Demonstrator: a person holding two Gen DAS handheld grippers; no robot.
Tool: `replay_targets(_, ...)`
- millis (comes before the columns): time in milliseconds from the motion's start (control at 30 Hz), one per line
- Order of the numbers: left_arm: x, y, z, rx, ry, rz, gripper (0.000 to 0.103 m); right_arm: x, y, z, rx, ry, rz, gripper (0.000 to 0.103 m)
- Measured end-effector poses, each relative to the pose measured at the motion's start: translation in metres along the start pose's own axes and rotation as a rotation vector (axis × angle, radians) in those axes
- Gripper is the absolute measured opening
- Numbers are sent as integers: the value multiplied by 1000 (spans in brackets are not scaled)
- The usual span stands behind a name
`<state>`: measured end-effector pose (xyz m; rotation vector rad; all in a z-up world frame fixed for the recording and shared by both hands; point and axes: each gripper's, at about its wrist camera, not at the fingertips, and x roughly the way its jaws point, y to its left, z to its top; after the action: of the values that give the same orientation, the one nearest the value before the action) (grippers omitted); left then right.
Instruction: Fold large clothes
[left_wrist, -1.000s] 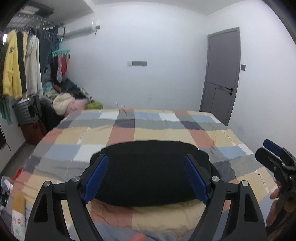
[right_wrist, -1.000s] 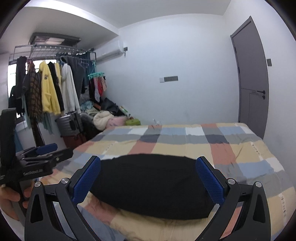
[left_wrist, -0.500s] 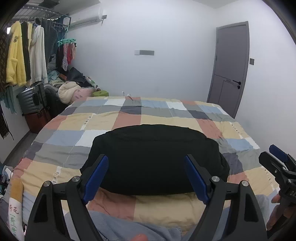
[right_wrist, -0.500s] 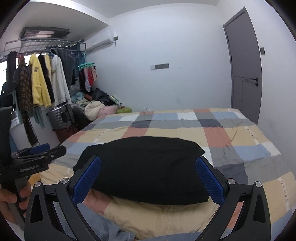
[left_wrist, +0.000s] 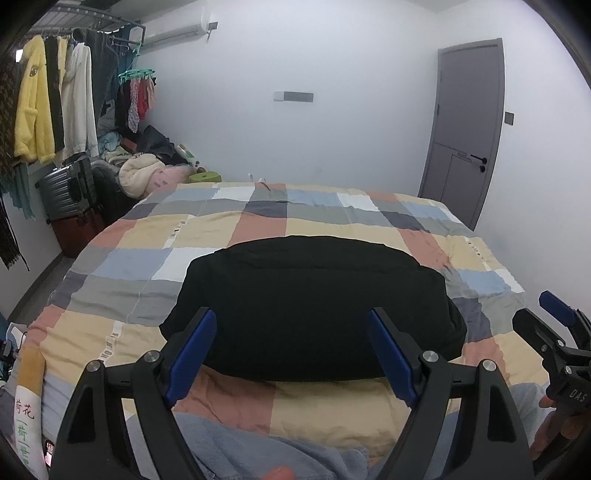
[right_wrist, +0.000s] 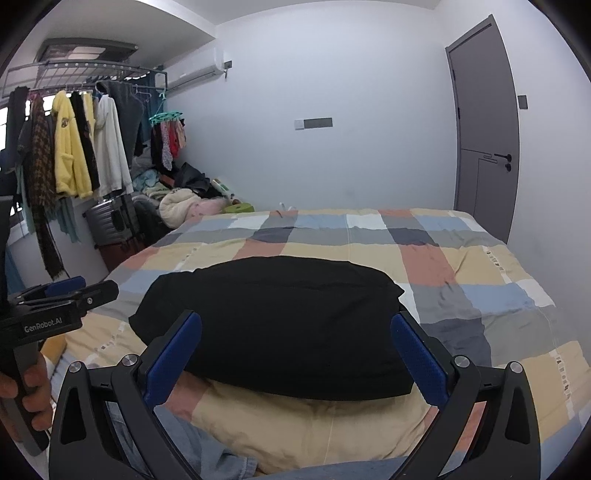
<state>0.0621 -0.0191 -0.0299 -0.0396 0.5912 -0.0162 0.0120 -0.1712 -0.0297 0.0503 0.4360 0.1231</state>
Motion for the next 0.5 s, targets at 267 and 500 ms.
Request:
replay_targets(267, 3, -2, -2, 18, 5, 15, 84, 8, 0, -5, 10, 21, -4, 103)
replay_targets(500, 4, -2, -2, 16, 7, 12, 84, 6, -1, -4, 13, 18, -17, 103)
